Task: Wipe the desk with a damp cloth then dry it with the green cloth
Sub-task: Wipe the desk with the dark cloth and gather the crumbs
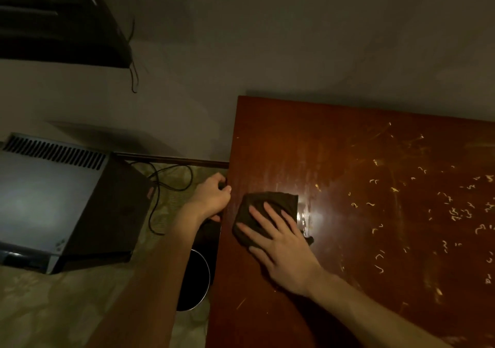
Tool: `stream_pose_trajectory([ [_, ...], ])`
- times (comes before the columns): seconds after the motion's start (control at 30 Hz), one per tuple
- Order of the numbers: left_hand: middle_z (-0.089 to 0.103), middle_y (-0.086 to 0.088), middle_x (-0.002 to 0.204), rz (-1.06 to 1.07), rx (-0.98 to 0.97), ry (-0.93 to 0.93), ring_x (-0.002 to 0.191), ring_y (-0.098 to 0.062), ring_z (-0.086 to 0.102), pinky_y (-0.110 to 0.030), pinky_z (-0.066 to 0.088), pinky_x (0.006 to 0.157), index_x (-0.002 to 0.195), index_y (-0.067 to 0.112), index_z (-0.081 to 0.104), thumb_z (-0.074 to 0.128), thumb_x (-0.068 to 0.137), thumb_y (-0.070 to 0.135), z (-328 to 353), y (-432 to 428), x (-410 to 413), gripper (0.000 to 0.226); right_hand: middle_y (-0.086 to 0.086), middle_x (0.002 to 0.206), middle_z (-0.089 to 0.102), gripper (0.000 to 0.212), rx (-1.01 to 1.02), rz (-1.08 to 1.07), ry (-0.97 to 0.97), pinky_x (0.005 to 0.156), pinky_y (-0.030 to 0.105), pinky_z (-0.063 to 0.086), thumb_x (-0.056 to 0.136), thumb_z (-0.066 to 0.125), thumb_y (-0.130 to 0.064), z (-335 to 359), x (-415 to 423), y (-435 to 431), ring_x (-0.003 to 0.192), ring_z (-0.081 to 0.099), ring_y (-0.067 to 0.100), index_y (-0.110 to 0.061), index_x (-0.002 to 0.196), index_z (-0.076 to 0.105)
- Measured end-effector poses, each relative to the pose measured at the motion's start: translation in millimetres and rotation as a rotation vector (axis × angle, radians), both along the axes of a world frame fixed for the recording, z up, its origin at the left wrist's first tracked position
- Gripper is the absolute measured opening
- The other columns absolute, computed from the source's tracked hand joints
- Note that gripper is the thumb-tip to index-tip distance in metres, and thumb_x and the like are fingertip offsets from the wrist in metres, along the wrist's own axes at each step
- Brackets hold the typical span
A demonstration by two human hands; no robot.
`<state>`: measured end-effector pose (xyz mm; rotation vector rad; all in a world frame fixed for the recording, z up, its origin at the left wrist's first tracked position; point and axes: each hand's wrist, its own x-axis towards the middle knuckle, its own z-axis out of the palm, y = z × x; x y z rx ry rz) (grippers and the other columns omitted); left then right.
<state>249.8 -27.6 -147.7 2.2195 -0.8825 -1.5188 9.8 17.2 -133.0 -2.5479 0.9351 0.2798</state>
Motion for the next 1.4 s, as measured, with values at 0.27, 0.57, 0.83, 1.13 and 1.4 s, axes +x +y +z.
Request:
stream_pose_trajectory([
  [0.27, 0.066, -0.007, 0.121, 0.061, -0.003, 0.011, 0.102, -0.029, 0.071, -0.037, 0.061, 0.058, 0.134, 0.028, 0.055, 0.051, 0.103, 0.04, 3.4, 2.4, -2.1, 0.034, -0.013, 0.172, 0.002, 0.051, -0.012, -0.127, -0.012, 0.127, 0.047, -0.002, 0.11, 0.026, -0.048, -6.3, 56.5, -99.8, 0.158, -0.006, 0.017, -0.048, 0.16, 0.016],
  [0.57, 0.069, -0.002, 0.128, 0.302, -0.071, 0.153, 0.116, -0.02, 0.065, -0.046, 0.057, 0.1, 0.133, 0.023, 0.064, 0.061, 0.105, 0.036, 1.1, 45.3, -7.2, 0.032, -0.005, 0.173, 0.004, 0.055, 0.013, 0.06, -0.002, 0.128, 0.05, 0.001, 0.109, 0.027, -0.049, 0.6, 9.7, 81.0, 0.159, -0.004, 0.025, -0.044, 0.162, 0.012],
  [0.83, 0.075, -0.001, 0.106, 0.165, -0.139, 0.001, 0.077, -0.02, 0.072, -0.033, 0.056, 0.052, 0.144, 0.028, 0.058, 0.074, 0.096, 0.029, 11.6, 73.0, -19.8, 0.05, -0.01, 0.171, 0.011, 0.054, 0.022, 0.127, -0.017, 0.128, 0.046, 0.005, 0.107, 0.022, -0.054, -8.3, 8.7, 51.9, 0.159, 0.0, 0.018, -0.046, 0.16, 0.023],
  [1.13, 0.064, -0.003, 0.138, 0.155, -0.136, -0.08, 0.119, -0.022, 0.065, -0.035, 0.055, 0.098, 0.151, 0.032, 0.051, 0.081, 0.089, 0.035, 12.7, 96.9, -35.2, 0.068, -0.003, 0.173, 0.001, 0.054, -0.019, 0.306, 0.015, 0.126, 0.056, 0.005, 0.108, 0.028, -0.049, -3.6, -22.6, 164.5, 0.159, -0.008, 0.028, -0.045, 0.161, 0.014],
  [1.4, 0.071, -0.002, 0.13, 0.157, -0.096, -0.278, 0.12, -0.023, 0.067, -0.039, 0.053, 0.105, 0.138, 0.029, 0.064, 0.077, 0.086, 0.05, 7.9, 102.2, -41.8, 0.058, -0.006, 0.172, 0.008, 0.052, -0.031, 0.152, -0.022, 0.127, 0.054, 0.009, 0.109, 0.028, -0.05, -6.4, -1.7, 113.9, 0.159, -0.002, 0.024, -0.046, 0.16, 0.018],
])
